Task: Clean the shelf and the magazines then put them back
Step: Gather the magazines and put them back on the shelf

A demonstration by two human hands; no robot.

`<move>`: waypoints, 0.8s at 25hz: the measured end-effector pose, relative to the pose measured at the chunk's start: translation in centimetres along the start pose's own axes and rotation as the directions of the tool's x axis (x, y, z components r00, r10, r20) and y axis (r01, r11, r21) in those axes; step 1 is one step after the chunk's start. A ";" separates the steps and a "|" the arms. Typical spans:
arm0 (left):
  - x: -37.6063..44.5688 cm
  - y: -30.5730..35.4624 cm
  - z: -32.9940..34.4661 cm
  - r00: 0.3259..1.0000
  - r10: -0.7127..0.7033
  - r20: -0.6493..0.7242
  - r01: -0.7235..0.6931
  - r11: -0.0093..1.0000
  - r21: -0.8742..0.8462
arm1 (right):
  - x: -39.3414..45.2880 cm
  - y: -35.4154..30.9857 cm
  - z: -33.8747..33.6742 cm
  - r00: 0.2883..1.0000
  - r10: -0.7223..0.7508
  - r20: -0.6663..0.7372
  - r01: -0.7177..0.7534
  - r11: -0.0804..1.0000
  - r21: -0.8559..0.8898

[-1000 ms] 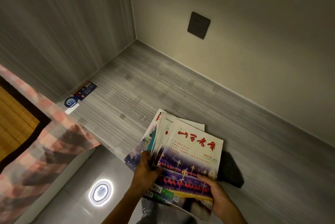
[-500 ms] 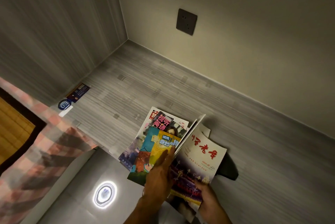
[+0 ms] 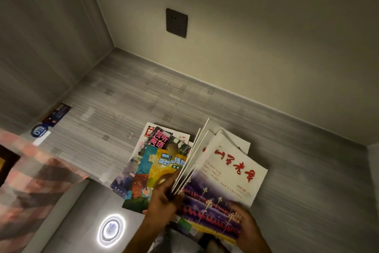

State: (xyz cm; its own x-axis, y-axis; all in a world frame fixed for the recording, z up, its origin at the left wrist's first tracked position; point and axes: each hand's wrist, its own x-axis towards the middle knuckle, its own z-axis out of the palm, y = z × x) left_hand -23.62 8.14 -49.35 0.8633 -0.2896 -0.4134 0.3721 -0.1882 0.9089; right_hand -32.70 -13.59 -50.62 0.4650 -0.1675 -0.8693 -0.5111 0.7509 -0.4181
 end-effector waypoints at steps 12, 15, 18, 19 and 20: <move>0.5 5.3 11.6 0.978 -0.093 0.187 0.123 0.980 -0.156 | -3.8 -8.7 -9.0 0.860 -0.508 0.049 0.503 0.828 -0.249; 0.3 5.7 12.8 0.991 -0.092 0.102 0.112 0.971 -0.213 | -3.8 -8.8 -9.1 0.861 -0.505 0.050 0.502 0.831 -0.239; 0.2 6.7 13.6 0.994 -0.051 0.096 0.072 0.971 -0.226 | -4.1 -8.9 -9.7 0.863 -0.503 0.040 0.497 0.833 -0.241; 0.1 6.7 13.8 0.995 -0.040 0.096 0.061 0.972 -0.228 | -4.2 -8.9 -10.0 0.865 -0.501 0.039 0.494 0.832 -0.253; 0.0 6.8 13.9 0.995 -0.036 0.096 0.057 0.972 -0.229 | -4.4 -8.8 -10.1 0.861 -0.506 0.049 0.500 0.827 -0.258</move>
State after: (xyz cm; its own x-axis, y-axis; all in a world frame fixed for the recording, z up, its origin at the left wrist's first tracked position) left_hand -25.82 -6.18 -43.96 0.8126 -0.3711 -0.4494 0.4893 0.0153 0.8720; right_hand -37.54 -25.95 -45.78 0.6940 -0.4929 -0.5247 -0.3766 0.3725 -0.8482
